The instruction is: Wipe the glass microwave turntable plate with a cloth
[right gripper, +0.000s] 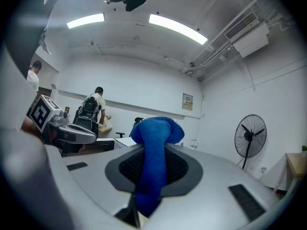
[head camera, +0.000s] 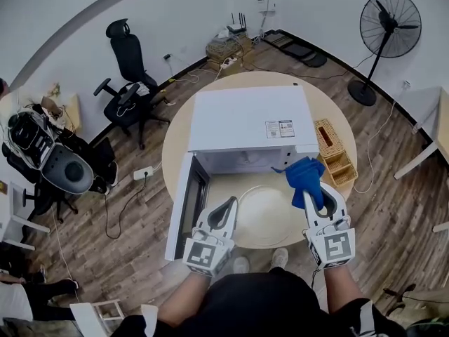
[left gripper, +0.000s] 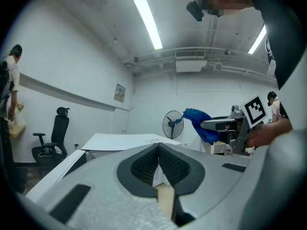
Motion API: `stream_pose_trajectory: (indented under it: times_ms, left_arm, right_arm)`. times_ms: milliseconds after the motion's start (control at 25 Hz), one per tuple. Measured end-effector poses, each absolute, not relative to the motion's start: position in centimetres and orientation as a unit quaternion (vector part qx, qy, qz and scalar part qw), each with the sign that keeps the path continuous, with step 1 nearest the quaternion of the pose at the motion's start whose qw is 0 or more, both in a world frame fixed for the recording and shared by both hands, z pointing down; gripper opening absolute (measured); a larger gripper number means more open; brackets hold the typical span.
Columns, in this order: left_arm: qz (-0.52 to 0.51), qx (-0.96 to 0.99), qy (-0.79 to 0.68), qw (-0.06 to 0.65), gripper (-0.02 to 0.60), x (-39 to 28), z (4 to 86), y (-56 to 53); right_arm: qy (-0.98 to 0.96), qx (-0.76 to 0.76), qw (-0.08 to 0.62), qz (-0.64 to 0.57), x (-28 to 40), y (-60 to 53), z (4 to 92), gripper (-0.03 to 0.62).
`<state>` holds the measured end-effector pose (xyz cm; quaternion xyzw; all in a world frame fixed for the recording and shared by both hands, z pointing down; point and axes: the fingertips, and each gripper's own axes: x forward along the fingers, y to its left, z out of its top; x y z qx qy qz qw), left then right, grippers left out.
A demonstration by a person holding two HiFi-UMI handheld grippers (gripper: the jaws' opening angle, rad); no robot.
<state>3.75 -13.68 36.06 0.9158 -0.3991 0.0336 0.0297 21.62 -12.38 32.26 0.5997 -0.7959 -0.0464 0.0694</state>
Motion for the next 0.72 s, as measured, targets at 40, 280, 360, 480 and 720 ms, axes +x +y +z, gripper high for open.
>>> stream_pose_trajectory:
  times_ms: [40,280,360,480,720]
  left_arm:
    - [0.032,0.917,-0.398,0.027,0.006,3.9,36.0,-13.7]
    - [0.029,0.918,-0.395,0.023,0.006,4.4,35.4,-14.2]
    - [0.026,0.918,-0.395,0.025,0.006,4.7,35.4,-14.3]
    - [0.025,0.918,-0.395,0.025,0.006,5.0,35.4,-14.5]
    - [0.025,0.917,-0.397,0.023,0.006,5.2,35.4,-15.1]
  right_arm:
    - [-0.796,0.599,0.068,-0.048,21.6,-12.4,32.1,0.067]
    - [-0.799,0.596,0.061,-0.054,21.4,-12.9,31.4,0.067]
    - [-0.8,0.595,0.065,-0.053,21.6,-13.2,31.4,0.067]
    - [-0.8,0.595,0.066,-0.045,21.7,-13.4,31.9,0.067]
    - [-0.803,0.591,0.063,-0.045,21.6,-14.0,32.0,0.068]
